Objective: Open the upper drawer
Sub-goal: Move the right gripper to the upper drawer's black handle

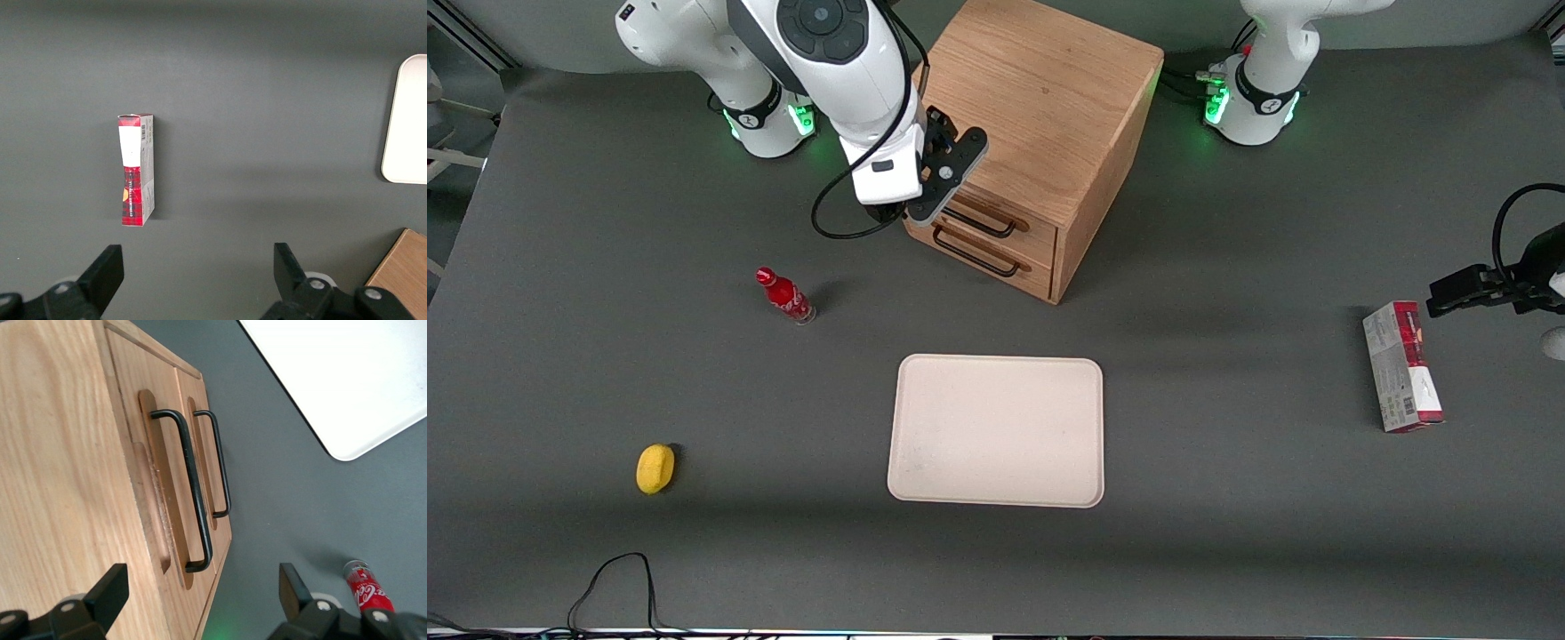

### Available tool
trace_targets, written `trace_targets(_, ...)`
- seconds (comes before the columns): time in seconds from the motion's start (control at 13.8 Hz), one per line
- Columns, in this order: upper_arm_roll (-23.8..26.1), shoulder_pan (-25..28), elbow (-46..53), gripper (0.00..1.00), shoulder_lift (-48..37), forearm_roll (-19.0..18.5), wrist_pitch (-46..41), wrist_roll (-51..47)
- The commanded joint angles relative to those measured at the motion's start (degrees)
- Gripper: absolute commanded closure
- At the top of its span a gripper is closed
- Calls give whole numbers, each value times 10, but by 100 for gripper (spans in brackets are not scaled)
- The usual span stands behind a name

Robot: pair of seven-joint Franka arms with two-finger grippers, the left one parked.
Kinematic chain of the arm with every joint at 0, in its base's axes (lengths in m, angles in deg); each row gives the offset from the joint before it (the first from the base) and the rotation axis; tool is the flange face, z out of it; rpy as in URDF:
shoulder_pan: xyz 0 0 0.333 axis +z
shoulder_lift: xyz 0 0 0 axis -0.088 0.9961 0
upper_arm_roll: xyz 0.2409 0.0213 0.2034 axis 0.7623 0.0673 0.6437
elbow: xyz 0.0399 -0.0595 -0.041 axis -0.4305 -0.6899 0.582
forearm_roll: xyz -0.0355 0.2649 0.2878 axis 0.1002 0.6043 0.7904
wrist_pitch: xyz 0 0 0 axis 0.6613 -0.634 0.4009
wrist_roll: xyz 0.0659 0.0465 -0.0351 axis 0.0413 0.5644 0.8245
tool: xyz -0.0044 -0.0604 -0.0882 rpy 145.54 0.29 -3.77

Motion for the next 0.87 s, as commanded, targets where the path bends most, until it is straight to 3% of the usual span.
trace_targets(0.0,-3,0,3,0,8,19,24,19)
trace_targets(0.8,-1,7,-97,0,1,0,134,48)
